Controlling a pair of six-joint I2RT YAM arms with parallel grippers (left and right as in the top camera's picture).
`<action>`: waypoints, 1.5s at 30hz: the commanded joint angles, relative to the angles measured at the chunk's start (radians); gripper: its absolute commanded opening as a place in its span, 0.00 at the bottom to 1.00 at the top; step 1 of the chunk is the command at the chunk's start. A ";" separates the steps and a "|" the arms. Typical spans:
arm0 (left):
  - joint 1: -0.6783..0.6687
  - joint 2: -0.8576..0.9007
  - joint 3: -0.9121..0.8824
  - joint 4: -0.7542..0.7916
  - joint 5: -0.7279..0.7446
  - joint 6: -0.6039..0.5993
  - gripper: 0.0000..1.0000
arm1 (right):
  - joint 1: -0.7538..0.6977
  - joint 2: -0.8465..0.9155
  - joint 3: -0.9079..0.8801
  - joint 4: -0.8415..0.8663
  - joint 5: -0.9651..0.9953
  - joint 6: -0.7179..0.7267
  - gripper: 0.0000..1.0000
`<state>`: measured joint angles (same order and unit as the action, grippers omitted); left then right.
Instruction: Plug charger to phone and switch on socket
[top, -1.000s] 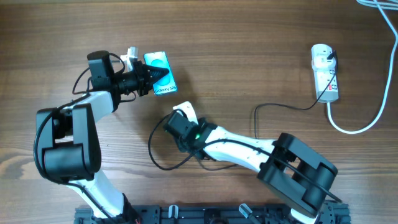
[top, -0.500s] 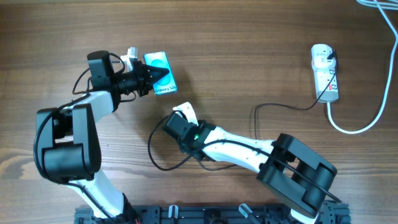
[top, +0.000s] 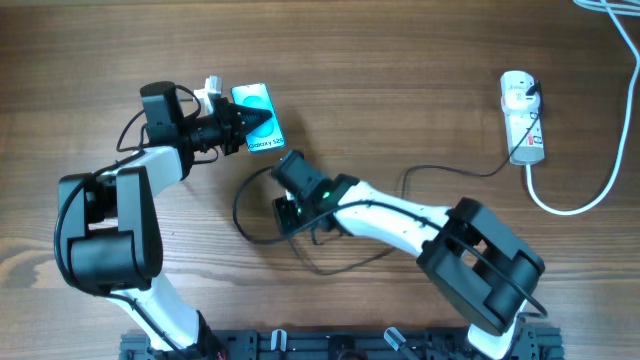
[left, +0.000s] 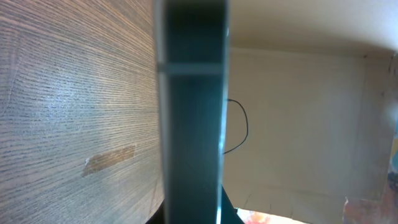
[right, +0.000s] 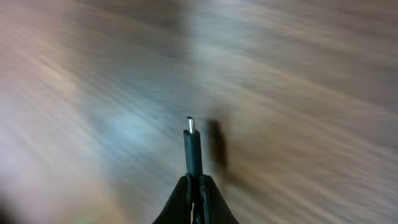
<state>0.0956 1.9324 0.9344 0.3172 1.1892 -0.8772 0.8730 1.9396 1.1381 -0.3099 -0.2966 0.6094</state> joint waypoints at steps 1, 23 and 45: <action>0.022 -0.004 0.012 0.006 0.049 -0.006 0.04 | -0.051 0.016 0.019 0.053 -0.372 0.056 0.04; 0.076 -0.004 0.012 0.006 0.138 -0.005 0.04 | -0.356 -0.209 -0.250 0.226 -0.557 0.101 0.04; -0.076 -0.004 0.012 0.007 0.017 0.010 0.04 | -0.365 -0.216 -0.259 0.168 -0.302 0.039 0.11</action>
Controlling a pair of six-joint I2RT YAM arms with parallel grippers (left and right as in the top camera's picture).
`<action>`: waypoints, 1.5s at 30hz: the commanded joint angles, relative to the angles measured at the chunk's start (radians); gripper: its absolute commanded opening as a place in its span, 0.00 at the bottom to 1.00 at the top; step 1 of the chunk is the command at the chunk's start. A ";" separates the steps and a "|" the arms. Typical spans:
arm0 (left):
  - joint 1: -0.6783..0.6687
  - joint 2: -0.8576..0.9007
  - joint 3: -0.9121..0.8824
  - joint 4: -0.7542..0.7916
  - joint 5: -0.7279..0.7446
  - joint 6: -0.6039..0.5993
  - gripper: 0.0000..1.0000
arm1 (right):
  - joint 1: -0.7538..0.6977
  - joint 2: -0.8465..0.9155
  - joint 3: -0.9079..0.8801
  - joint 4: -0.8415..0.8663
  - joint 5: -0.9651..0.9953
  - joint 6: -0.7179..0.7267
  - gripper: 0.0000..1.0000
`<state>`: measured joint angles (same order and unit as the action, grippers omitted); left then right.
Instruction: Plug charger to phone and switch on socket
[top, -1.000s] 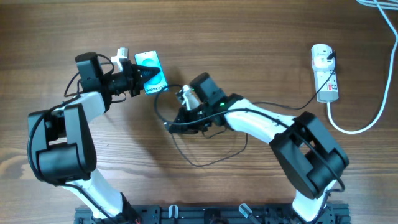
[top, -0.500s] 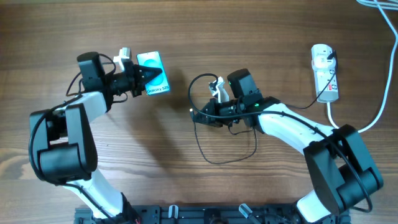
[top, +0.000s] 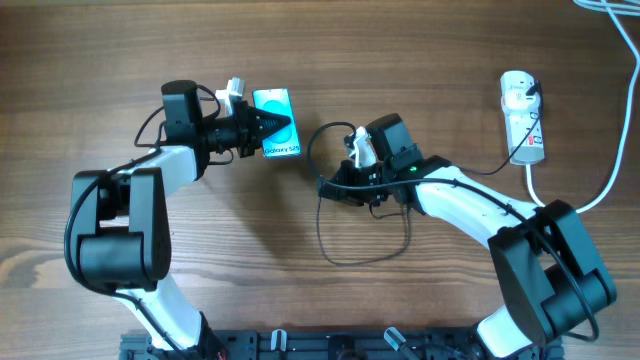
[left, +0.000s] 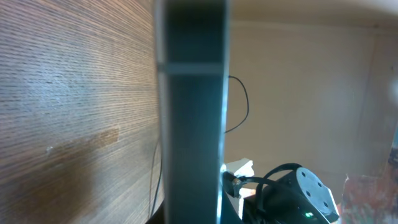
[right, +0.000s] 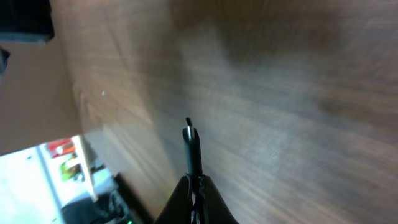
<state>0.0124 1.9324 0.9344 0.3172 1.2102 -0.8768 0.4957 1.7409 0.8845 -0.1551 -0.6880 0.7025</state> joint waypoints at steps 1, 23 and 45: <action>0.009 -0.004 0.012 0.007 -0.005 0.009 0.04 | 0.026 -0.017 -0.006 0.008 0.142 -0.056 0.13; 0.087 -0.004 0.012 0.007 0.010 0.008 0.04 | 0.343 0.003 0.148 -0.188 0.879 -0.073 0.68; 0.161 -0.004 0.012 0.014 0.023 0.005 0.04 | 0.450 0.274 0.380 -0.368 1.027 -0.086 0.73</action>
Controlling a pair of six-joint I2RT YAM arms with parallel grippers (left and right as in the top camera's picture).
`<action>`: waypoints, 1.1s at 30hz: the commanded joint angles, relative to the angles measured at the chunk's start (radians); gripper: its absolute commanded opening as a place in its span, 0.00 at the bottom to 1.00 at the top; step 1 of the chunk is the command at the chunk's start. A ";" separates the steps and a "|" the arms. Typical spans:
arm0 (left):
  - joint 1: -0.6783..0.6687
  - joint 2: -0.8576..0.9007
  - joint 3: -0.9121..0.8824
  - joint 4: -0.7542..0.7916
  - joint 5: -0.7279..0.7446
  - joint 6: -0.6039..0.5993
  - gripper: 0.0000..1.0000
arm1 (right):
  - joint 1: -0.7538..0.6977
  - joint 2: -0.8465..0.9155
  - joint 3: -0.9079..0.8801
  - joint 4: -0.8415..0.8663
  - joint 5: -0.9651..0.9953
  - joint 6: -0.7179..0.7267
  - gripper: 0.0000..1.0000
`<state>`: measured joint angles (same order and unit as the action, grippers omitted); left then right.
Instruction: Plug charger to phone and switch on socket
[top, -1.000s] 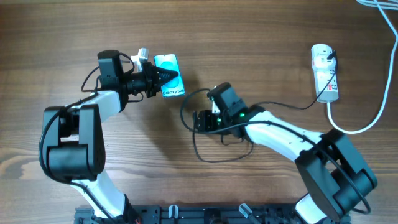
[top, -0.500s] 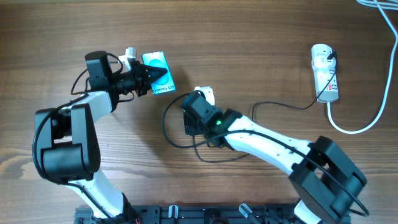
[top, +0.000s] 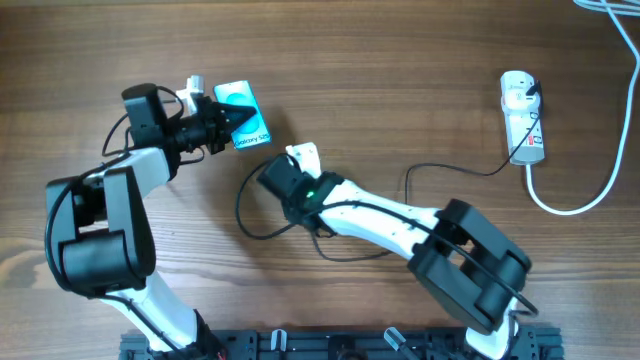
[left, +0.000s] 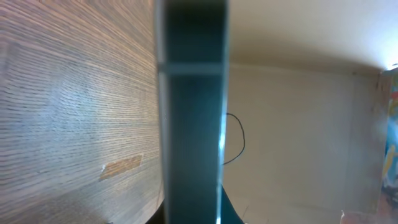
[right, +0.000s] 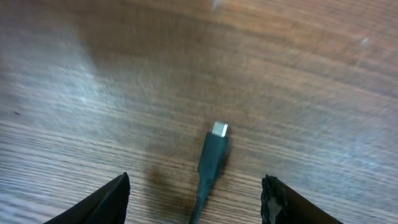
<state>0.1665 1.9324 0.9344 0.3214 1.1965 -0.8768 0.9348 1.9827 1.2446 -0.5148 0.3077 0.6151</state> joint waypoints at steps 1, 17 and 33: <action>0.007 -0.004 0.012 0.010 0.037 0.005 0.04 | 0.010 0.035 0.019 -0.015 0.031 0.017 0.75; 0.007 -0.004 0.012 0.010 0.048 0.005 0.04 | 0.007 0.089 0.019 0.011 -0.067 0.069 0.96; 0.007 -0.004 0.012 0.010 0.052 0.001 0.04 | -0.018 0.142 0.020 -0.042 -0.109 0.146 0.67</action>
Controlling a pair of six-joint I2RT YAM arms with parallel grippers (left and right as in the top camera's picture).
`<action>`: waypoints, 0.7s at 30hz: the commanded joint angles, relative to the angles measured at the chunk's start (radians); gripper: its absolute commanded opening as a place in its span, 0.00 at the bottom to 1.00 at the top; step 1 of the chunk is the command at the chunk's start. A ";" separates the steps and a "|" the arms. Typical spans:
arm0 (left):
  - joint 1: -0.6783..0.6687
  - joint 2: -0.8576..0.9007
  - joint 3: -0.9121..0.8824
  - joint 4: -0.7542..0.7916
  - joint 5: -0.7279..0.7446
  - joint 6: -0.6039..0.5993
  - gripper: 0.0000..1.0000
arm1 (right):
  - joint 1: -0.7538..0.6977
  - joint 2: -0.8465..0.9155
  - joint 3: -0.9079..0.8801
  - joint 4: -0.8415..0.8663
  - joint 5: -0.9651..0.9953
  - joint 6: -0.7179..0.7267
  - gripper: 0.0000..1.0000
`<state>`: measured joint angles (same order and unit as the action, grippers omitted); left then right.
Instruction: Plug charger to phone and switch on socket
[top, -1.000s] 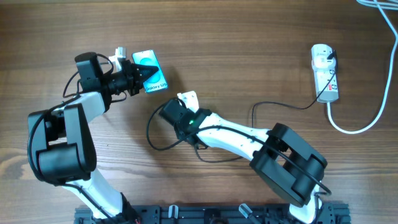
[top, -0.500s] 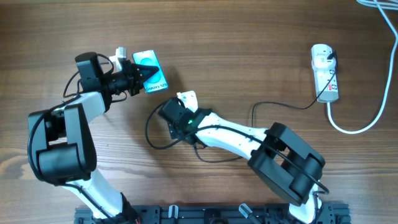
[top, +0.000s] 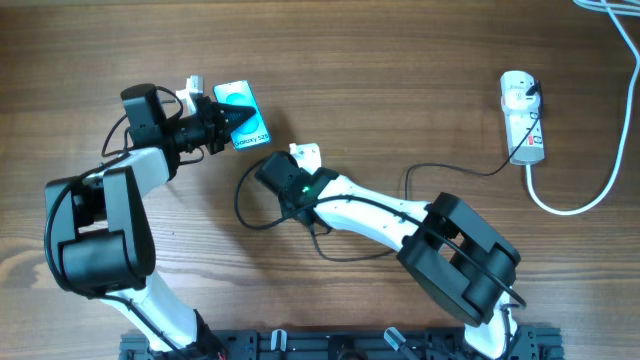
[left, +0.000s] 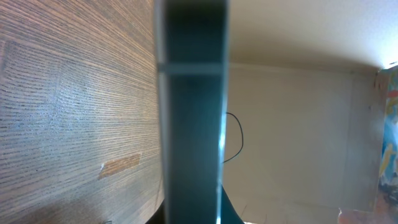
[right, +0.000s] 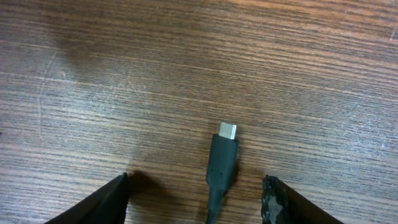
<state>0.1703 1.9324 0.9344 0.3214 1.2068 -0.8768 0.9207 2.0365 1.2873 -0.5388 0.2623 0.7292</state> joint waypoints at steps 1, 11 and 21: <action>0.003 -0.004 0.012 0.010 0.042 0.001 0.04 | -0.005 0.094 -0.023 -0.017 -0.066 0.032 0.65; 0.003 -0.004 0.012 0.010 0.049 0.001 0.04 | -0.032 0.101 -0.012 -0.043 -0.116 0.060 0.35; 0.003 -0.004 0.012 0.010 0.050 -0.003 0.04 | -0.032 0.101 -0.012 -0.042 -0.134 0.067 0.05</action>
<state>0.1703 1.9324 0.9344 0.3214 1.2213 -0.8772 0.8890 2.0487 1.3140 -0.5644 0.2279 0.7834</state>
